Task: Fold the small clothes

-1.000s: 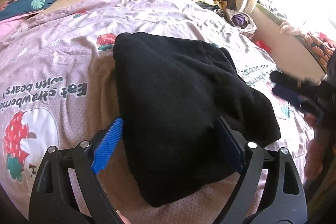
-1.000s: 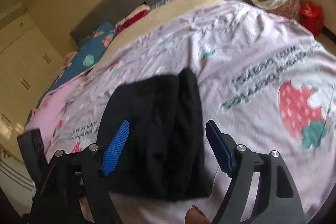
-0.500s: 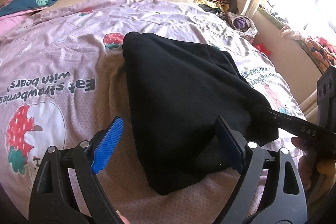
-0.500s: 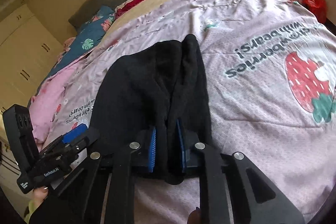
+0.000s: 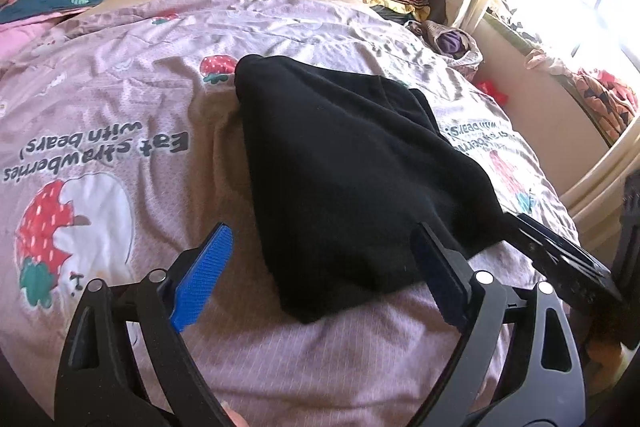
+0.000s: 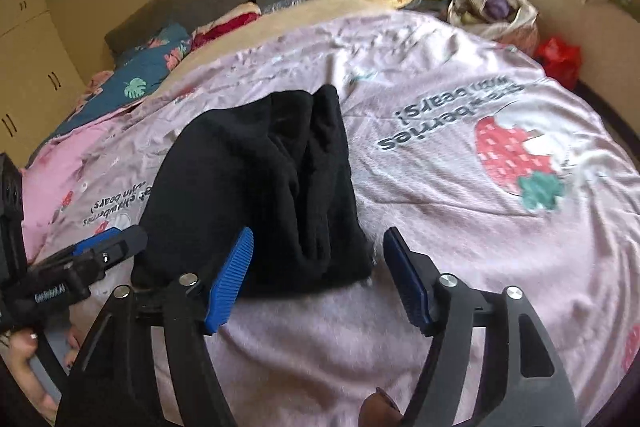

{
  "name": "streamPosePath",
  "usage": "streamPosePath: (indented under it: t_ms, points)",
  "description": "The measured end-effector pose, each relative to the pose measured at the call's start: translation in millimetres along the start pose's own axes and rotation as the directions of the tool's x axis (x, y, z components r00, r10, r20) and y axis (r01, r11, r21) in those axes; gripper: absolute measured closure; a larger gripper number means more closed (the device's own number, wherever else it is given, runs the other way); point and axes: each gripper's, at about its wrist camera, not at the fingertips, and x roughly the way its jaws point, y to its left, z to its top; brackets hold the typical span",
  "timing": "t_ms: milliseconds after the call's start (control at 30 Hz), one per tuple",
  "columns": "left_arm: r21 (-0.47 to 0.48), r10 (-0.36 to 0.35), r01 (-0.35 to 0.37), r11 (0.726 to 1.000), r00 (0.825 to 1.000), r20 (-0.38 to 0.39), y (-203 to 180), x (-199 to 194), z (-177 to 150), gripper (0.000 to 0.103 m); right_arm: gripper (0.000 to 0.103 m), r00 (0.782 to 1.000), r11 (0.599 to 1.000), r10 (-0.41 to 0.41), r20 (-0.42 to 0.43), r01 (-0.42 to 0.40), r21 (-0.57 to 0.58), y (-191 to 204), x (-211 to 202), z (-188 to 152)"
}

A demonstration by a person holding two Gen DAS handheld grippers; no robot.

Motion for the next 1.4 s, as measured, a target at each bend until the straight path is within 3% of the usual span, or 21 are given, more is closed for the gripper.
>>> streamPosePath:
  t_ms: [33, 67, 100, 267, 500, 867, 1400]
  points:
    - [-0.002, -0.003, 0.003, 1.0, 1.0, 0.001, 1, -3, -2, 0.019, 0.019, 1.0, 1.0, -0.012, 0.018, 0.012, -0.005, 1, -8, -6]
    - [-0.003, -0.007, 0.007, 1.0, 1.0, 0.002, 1, -6, -5, 0.011, 0.016, 1.0, 1.0, -0.015, 0.027, 0.015, -0.011, 2, -13, -10]
    - [-0.004, -0.007, 0.007, 1.0, 1.0, 0.004, 2, -10, -7, 0.009, 0.015, 0.999, 1.0, -0.021, 0.034, 0.022, -0.021, 4, -19, -15]
    - [0.005, -0.012, 0.012, 1.0, 1.0, 0.019, 5, -28, -28, 0.009, 0.006, 0.996, 0.993, -0.062, 0.07, 0.068, -0.097, 17, -37, -40]
    - [0.015, -0.004, 0.004, 1.0, 0.999, 0.034, 8, -44, -56, 0.009, 0.005, 0.991, 0.985, -0.077, 0.112, 0.093, -0.145, 20, -56, -72]
    - [0.022, 0.021, -0.021, 1.0, 1.0, 0.023, 12, -47, -94, 0.009, 0.005, 0.993, 0.985, -0.084, 0.082, 0.095, -0.146, 17, -60, -92]
    - [0.01, 0.047, -0.047, 0.999, 0.997, 0.053, 15, -56, -97, 0.009, 0.005, 0.993, 0.982, -0.09, 0.077, 0.101, -0.158, 21, -58, -93]
